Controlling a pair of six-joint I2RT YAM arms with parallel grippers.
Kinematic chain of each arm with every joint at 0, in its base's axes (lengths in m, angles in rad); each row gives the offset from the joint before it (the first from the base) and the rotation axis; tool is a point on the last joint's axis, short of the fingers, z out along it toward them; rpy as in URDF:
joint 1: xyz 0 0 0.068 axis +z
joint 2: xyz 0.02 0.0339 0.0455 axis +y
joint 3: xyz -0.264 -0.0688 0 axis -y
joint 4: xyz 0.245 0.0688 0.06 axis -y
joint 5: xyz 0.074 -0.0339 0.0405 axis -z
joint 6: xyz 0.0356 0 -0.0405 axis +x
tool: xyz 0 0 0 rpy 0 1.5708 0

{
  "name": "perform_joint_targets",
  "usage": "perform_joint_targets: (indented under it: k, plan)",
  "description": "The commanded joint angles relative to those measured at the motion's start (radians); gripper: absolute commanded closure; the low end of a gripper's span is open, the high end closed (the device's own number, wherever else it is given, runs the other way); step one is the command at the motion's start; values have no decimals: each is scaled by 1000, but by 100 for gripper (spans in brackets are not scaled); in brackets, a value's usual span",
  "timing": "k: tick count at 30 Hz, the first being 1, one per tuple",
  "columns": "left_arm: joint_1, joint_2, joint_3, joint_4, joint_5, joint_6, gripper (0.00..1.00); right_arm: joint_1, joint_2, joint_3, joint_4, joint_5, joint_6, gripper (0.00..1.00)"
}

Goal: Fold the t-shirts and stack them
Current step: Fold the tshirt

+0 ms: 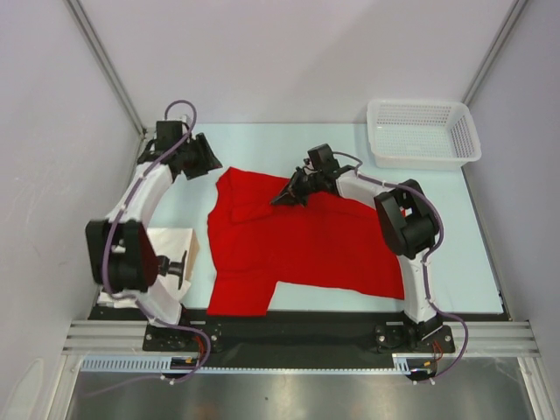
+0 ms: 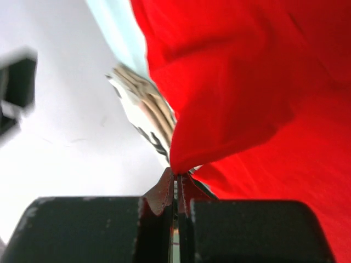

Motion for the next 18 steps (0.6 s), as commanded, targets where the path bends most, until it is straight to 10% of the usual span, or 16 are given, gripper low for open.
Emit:
perform_joint_targets:
  k: [1,18]
  plan:
    - [-8,-173,-143,96,31,-12,43,-35,32,22,178,-10,142,99]
    - [-120,-199,-353,228,327,-101,42,-131,334,319,310,-33,305,91]
